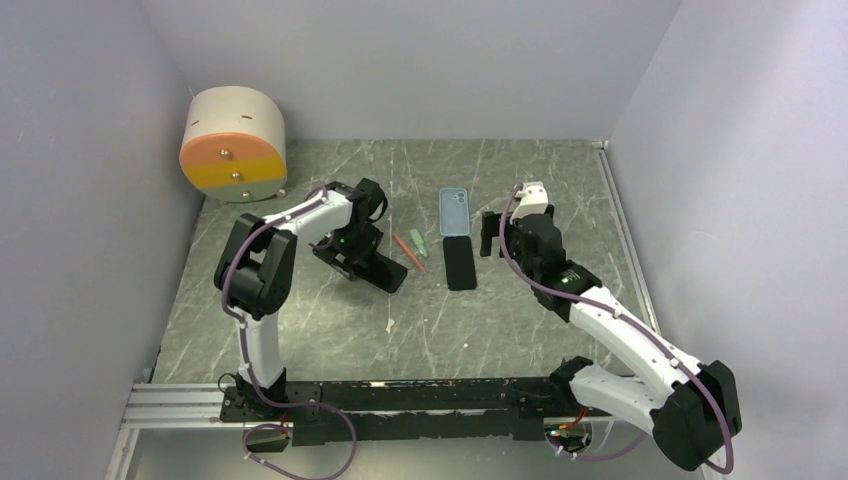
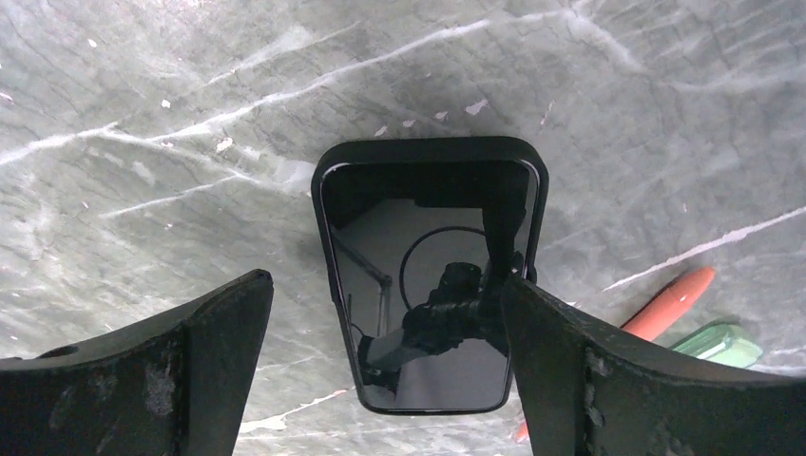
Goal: Take the phone out of the phone case
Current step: Pick up the phone at the center of the board.
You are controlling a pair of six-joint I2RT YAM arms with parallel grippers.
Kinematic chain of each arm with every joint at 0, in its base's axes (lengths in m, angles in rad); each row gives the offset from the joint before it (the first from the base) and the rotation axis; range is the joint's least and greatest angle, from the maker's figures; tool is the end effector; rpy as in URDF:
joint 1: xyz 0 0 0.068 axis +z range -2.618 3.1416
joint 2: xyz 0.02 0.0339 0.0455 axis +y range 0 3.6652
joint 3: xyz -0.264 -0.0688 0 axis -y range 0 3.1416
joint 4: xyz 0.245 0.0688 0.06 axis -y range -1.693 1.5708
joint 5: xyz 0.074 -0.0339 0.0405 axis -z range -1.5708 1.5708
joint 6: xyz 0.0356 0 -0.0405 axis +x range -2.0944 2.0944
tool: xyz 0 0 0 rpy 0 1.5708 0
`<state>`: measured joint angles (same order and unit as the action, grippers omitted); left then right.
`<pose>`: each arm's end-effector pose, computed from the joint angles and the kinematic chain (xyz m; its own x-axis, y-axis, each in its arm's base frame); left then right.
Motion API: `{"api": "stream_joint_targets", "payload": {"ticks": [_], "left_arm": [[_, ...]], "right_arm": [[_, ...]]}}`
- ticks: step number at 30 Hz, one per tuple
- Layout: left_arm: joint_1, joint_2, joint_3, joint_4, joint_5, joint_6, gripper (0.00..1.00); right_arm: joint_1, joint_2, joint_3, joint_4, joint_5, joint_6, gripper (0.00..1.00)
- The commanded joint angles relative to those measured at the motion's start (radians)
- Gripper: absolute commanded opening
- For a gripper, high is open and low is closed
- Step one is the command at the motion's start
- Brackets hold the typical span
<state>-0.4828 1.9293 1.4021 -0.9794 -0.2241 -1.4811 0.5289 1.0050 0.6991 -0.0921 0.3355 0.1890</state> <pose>0.3239 -0.1608 0.1808 -0.5174 -0.8252 -0.2266 -0.8409 0.5394 -0.0440 0.2039 0.1056 0.2781 -0.3689 -0.0101 -0.9294 -0.1477 0.9879 0.0479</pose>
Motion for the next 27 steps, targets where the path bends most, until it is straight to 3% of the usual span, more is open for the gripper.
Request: {"api": "stream_joint_targets", "payload": {"ticks": [1,18,27], "left_arm": [[0.001,0.01,0.035,-0.017,0.006,-0.103,0.94],[0.003,0.021,-0.006,0.061,-0.01,-0.167,0.94],[0.009,0.088,0.024,-0.021,0.054,-0.148,0.94]], "right_arm": [[-0.002,-0.036,-0.023,0.085,-0.007,-0.024,0.99],[0.022,-0.054,-0.041,0.089,0.005,-0.059,0.99],[0.024,-0.061,-0.046,0.089,-0.01,-0.045,0.99]]}}
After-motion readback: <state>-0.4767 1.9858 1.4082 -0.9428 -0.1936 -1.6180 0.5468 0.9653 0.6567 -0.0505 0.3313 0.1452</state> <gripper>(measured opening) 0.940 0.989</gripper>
